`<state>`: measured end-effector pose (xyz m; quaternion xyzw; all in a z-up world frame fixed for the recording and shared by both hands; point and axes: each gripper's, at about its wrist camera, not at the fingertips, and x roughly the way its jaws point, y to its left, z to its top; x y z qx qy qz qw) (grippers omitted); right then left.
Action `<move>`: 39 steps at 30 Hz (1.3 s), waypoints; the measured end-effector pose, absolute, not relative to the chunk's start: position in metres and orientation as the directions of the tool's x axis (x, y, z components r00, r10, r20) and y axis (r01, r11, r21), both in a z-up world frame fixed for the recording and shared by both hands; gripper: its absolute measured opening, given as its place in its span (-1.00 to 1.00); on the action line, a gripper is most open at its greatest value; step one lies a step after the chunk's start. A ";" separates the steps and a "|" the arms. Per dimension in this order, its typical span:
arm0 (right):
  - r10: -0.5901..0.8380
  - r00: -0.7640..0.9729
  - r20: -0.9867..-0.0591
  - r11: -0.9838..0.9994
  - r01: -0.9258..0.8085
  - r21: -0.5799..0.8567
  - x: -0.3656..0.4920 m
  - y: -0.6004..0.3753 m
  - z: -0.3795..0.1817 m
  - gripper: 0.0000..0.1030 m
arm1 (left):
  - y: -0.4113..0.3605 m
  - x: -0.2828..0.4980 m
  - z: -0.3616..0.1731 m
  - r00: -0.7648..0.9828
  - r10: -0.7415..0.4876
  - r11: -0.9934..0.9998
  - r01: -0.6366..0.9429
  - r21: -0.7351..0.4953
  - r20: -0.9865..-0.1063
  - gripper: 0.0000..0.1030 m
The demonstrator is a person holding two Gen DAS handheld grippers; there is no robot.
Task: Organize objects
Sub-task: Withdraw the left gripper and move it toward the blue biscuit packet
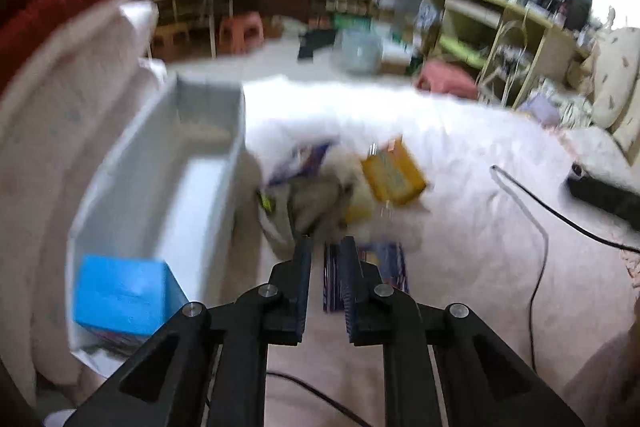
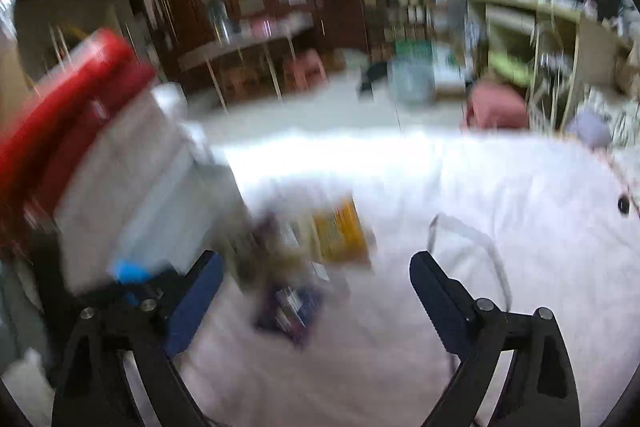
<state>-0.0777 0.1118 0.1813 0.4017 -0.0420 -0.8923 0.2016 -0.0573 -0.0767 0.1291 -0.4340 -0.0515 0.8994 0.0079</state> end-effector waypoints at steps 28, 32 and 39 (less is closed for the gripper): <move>0.045 0.110 -0.993 -0.770 0.637 0.035 -0.099 0.072 -0.038 1.00 | -0.099 -0.067 0.002 -0.256 0.337 -0.865 0.295 -0.406 -0.906 -0.60; 0.025 0.156 -0.987 -0.801 0.594 0.074 -0.098 0.064 -0.039 1.00 | -0.095 -0.061 0.003 -0.256 0.330 -0.872 0.287 -0.397 -0.909 -0.60; 0.013 0.114 -0.993 -0.791 0.609 0.060 -0.080 0.044 -0.034 1.00 | -0.062 -0.062 0.005 -0.239 0.161 -0.969 0.145 -0.200 -0.957 -0.53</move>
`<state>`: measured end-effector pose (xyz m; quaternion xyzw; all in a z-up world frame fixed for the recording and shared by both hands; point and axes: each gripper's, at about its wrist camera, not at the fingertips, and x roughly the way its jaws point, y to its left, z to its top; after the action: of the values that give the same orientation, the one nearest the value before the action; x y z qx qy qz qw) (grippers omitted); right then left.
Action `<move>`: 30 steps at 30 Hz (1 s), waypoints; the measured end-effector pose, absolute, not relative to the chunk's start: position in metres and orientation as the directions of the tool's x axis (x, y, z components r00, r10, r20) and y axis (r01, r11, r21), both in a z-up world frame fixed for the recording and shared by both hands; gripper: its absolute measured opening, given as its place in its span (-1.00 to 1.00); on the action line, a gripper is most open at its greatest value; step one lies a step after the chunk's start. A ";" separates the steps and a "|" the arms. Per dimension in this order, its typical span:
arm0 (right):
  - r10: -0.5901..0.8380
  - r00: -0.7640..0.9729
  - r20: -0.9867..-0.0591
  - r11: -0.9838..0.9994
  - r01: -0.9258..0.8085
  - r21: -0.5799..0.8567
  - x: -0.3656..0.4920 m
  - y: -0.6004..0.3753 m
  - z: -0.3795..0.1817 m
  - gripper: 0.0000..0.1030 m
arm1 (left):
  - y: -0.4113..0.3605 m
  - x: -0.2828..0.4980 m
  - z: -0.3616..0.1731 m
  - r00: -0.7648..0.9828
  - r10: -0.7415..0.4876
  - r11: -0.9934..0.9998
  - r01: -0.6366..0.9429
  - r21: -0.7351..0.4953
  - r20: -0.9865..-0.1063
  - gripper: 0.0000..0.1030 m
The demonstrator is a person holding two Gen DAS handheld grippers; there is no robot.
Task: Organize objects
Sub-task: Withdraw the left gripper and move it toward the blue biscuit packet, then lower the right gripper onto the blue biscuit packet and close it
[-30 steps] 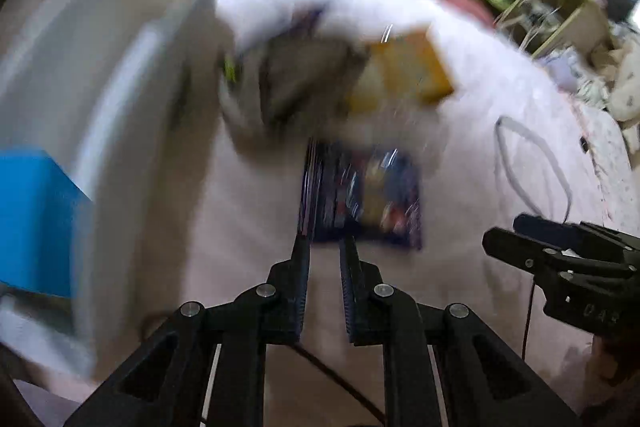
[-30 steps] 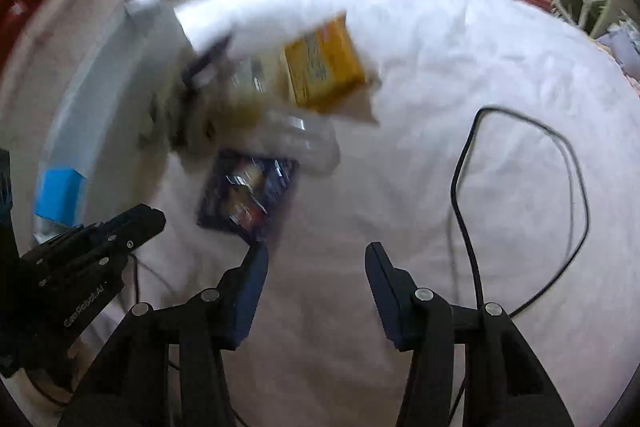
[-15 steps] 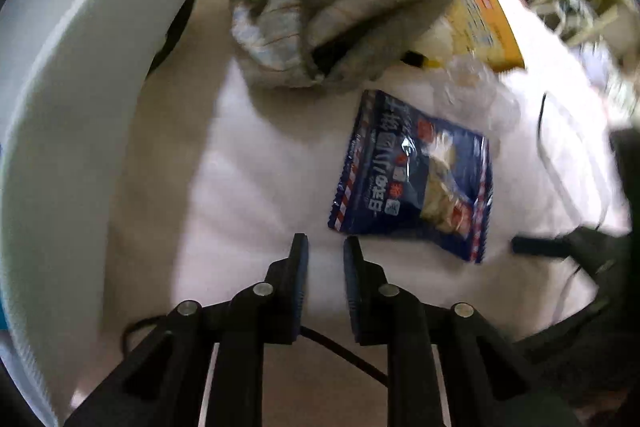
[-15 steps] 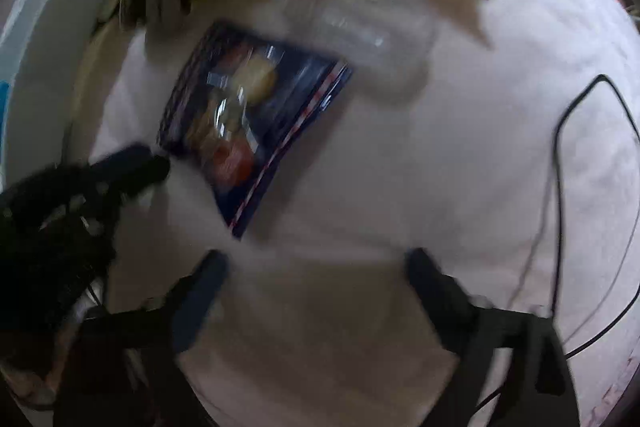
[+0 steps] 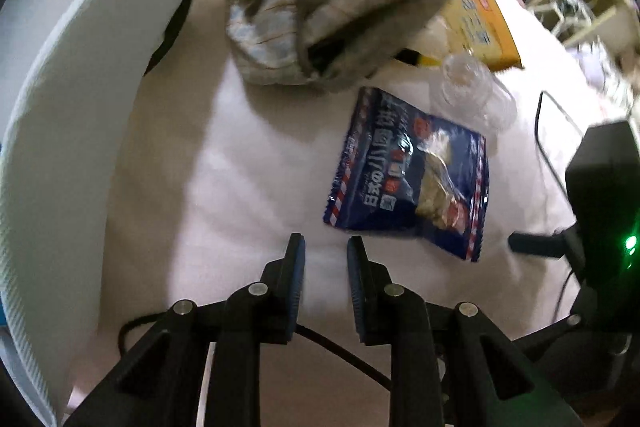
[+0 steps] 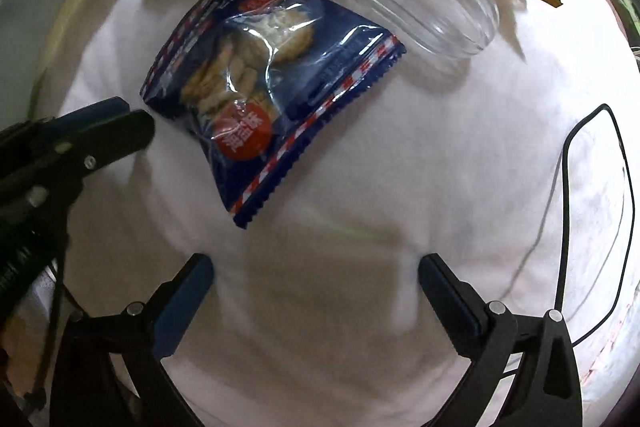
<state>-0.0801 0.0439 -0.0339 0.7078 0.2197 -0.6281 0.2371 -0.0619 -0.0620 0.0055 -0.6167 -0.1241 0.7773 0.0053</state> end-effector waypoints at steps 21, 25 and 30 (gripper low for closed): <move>-0.011 0.139 -0.990 -0.835 0.544 0.085 -0.072 -0.001 -0.004 0.83 | -0.051 -0.032 0.004 -0.242 0.151 -0.977 0.112 -0.182 -0.959 -0.37; -0.137 0.175 -0.975 -0.890 0.411 0.199 -0.089 0.017 0.016 0.45 | -0.054 -0.027 0.004 -0.233 0.163 -0.970 0.138 -0.198 -0.959 -0.37; -0.412 0.178 -0.894 -0.882 0.166 0.440 -0.113 0.041 0.038 0.18 | -0.056 -0.020 0.004 -0.231 0.174 -0.964 0.159 -0.214 -0.957 -0.37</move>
<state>-0.1126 0.0406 0.0383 0.7329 -0.0841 -0.6357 0.2274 -0.0198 -0.0565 0.0038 -0.6201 -0.1343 0.7729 0.0049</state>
